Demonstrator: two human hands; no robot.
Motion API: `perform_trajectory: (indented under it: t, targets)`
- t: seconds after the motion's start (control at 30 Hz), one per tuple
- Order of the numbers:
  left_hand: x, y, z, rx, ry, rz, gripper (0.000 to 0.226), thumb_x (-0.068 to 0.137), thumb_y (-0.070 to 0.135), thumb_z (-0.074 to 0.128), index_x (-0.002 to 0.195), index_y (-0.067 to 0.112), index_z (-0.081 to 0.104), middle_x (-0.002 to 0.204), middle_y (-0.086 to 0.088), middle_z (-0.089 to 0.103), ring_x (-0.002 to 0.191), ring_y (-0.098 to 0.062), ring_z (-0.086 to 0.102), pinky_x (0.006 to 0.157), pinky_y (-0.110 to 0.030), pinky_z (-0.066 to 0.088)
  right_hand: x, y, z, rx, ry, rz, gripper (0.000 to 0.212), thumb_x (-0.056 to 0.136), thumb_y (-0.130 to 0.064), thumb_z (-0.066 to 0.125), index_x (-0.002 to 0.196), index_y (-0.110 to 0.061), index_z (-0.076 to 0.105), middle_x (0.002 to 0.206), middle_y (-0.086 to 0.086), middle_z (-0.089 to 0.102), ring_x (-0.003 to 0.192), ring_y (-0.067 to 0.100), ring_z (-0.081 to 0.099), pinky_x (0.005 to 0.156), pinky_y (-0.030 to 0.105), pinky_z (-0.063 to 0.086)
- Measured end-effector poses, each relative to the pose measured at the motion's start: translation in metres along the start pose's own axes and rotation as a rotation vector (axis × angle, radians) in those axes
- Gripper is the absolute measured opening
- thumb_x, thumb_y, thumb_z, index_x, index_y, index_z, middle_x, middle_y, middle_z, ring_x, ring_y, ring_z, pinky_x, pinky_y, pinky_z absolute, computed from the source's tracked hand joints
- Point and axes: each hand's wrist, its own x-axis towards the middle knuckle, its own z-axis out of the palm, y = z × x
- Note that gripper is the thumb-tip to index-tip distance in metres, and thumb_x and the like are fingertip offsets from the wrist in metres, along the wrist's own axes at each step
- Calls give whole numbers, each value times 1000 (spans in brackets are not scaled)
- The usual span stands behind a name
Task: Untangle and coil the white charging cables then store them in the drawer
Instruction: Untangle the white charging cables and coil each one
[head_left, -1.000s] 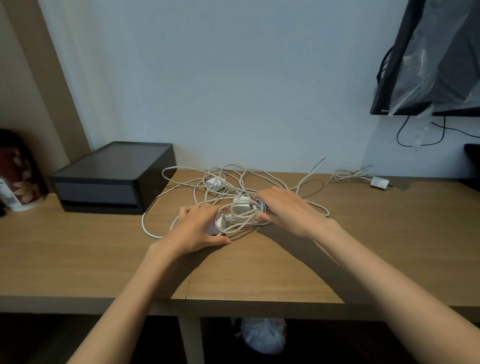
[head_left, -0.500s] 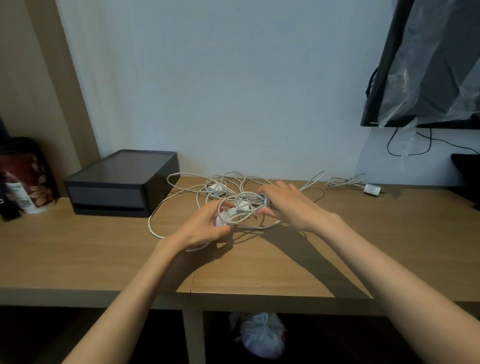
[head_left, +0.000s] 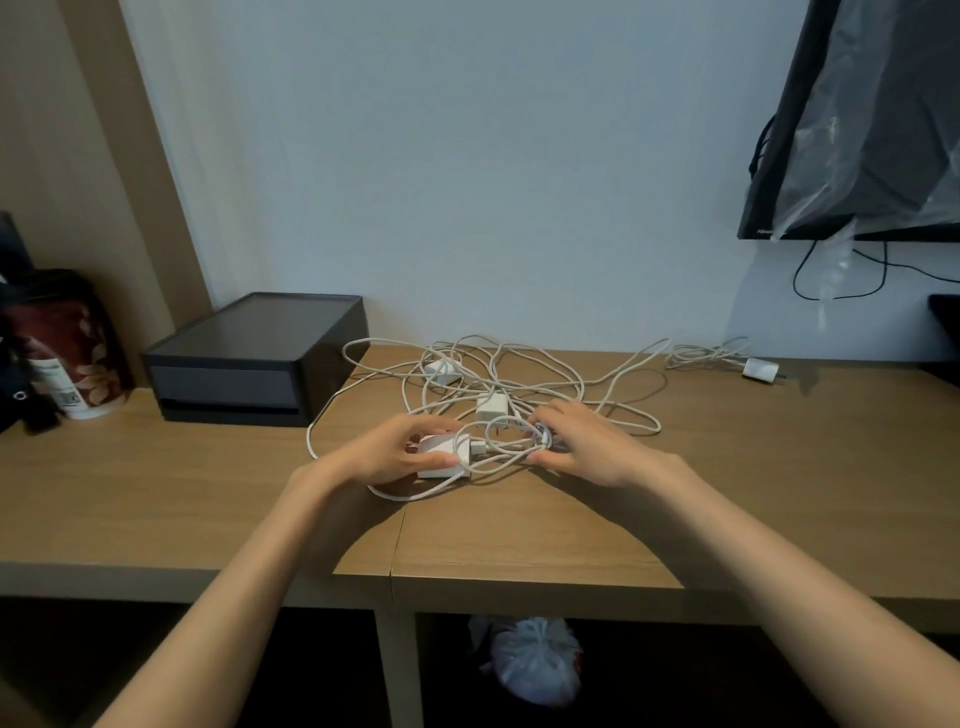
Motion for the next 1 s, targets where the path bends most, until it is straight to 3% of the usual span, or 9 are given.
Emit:
perform_trajectory:
  t: [0.07,0.23,0.33,0.5,0.63,0.77,0.9,1.0]
  targets:
    - [-3,-3,-3,4,-19,-18,50,88,27,63,135,25,47,129,13,45,111,-4,41,79,-7,43,2,-1,0,36,-8,6,30,91,-40,58,116,-22,54,115,-3,54,104,15,47,91,36,43]
    - [0,-8,0,58,16,-46,51,88,25,63,137,27,45,137,7,44,118,-10,41,99,-27,40,3,-5,-3,49,-21,13,23,91,-36,59,106,-20,54,97,-6,57,86,14,53,72,33,46]
    - [1,-5,1,16,60,1,49,91,22,60,137,25,45,135,5,48,116,-10,44,94,-22,39,1,-3,-11,2,86,-2,18,92,-33,57,106,-21,52,82,-12,52,73,14,49,55,22,33]
    - [3,14,-16,-84,205,92,50,90,17,61,137,25,44,132,8,47,115,-8,45,89,-18,40,-2,-2,-38,94,207,-10,12,92,-27,59,101,-26,52,71,-16,50,58,2,41,52,21,28]
    - [9,36,-31,-70,275,160,49,91,20,59,137,27,43,136,5,46,120,-11,43,91,-19,42,-5,2,-61,118,282,-7,15,92,-28,60,104,-24,52,69,-12,51,56,6,41,52,24,27]
    - [18,54,-39,-75,267,183,49,90,22,60,137,27,44,139,-2,46,123,-18,45,97,-28,44,-14,9,-76,115,345,29,21,92,-30,61,111,-25,52,71,-16,48,59,4,41,56,26,29]
    - [28,72,-36,-83,247,215,49,90,20,59,136,27,44,140,-1,45,122,-16,45,98,-30,44,-35,15,-88,171,384,63,35,88,-33,66,115,-28,45,94,-8,57,76,13,54,69,33,46]
    - [39,86,-27,-112,217,237,48,90,20,61,135,27,46,140,-1,46,123,-18,47,102,-39,45,-54,23,-96,181,436,106,38,83,-33,72,110,-27,46,104,-5,57,84,16,58,77,36,50]
